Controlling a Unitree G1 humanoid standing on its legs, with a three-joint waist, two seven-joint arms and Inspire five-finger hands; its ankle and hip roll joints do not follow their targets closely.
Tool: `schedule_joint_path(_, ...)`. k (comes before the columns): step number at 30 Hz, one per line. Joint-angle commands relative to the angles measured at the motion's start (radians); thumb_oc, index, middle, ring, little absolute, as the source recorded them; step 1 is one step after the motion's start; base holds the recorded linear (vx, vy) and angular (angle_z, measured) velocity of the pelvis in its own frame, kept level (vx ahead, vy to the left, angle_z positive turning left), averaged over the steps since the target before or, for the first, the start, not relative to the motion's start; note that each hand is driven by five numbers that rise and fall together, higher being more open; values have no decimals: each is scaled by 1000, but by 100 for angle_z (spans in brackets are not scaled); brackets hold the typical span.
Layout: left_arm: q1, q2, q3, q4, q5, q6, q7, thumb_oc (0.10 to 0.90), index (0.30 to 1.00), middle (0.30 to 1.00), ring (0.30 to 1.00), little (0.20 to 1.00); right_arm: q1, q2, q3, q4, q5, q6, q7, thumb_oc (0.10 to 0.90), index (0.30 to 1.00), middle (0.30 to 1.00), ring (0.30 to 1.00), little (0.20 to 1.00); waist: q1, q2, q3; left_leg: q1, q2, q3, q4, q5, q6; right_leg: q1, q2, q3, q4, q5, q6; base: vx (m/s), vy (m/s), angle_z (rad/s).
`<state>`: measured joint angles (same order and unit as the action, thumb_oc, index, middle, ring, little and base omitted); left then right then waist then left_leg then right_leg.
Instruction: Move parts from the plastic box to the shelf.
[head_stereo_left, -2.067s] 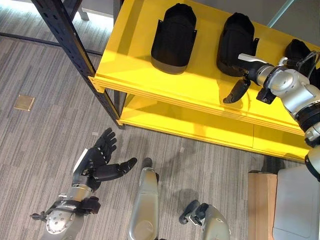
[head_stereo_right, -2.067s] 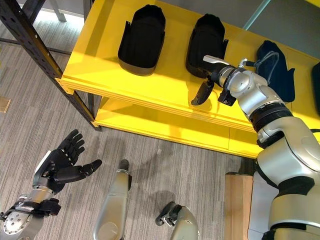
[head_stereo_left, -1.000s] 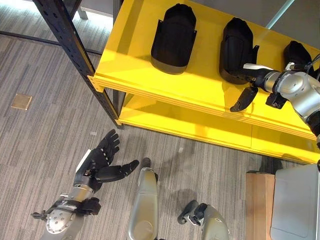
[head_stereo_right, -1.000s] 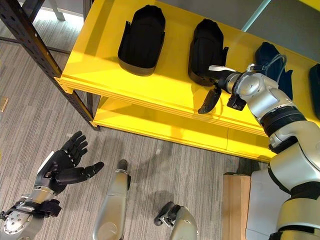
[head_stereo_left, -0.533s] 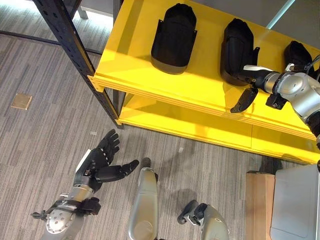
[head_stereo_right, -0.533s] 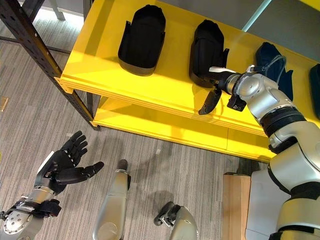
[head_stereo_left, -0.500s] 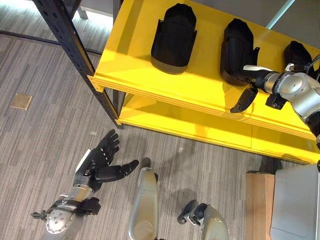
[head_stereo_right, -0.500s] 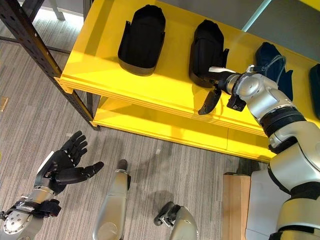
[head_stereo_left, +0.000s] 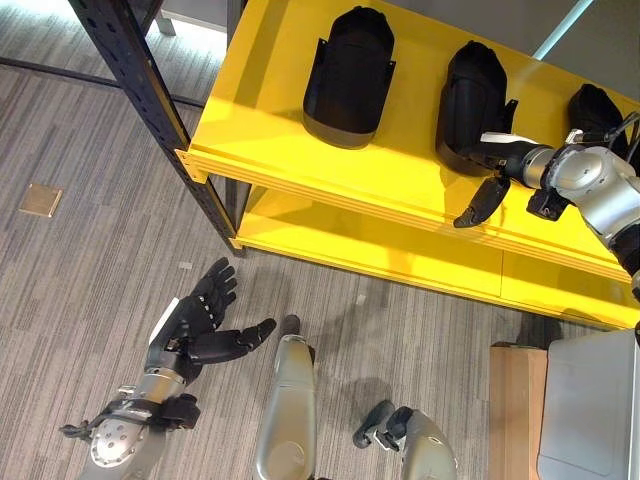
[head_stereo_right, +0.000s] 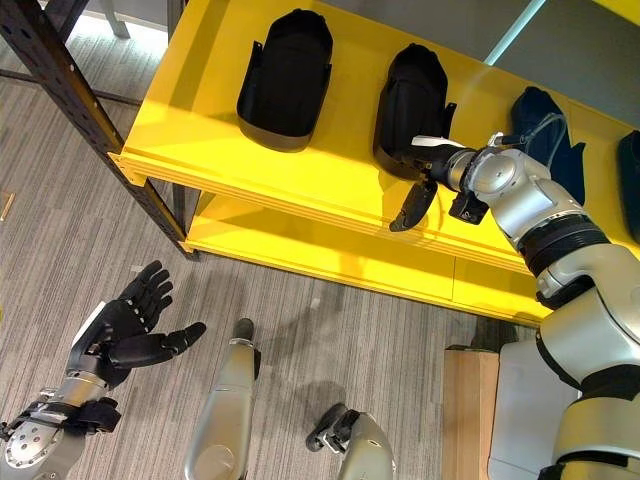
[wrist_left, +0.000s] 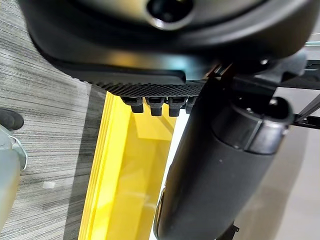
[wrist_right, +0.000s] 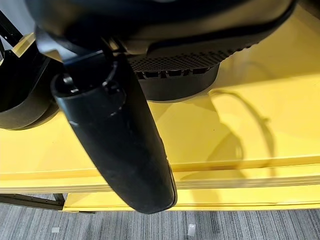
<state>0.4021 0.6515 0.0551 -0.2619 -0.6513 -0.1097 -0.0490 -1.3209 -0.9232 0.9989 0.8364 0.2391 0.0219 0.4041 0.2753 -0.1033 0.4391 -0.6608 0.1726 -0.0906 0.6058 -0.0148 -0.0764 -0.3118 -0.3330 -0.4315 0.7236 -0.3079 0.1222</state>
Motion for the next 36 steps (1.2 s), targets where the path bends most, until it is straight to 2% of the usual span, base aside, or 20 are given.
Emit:
schedule_joint_path(1,-29,18,92,-56,15,-77,-8,900,1000,1000,1000,1000,-95,-51,-34,62,-28,-40,-89,900,1000,1000,1000,1000,-4,-13,-29,6,56,-54,88,-111,-9,-51,11,90,-69,163,42,0,0,0)
schedule_joint_path(14,-23,19,100,-55,13,-75,-5,900,1000,1000,1000,1000,-181,-52,38,195,-153,-41,-114,900,1000,1000,1000,1000,-13,-22,-31,5,59,-56,86,-111,-13,-55,15,93,-71,165,42,0,0,0)
schedule_joint_path(36,-14,25,121,-42,10,-90,4,900,1000,1000,1000,1000,-220,-70,50,105,-102,-59,-140,900,1000,1000,1000,1000,-20,-35,-48,3,60,-57,84,-114,-12,-40,22,83,-84,168,46,0,0,0)
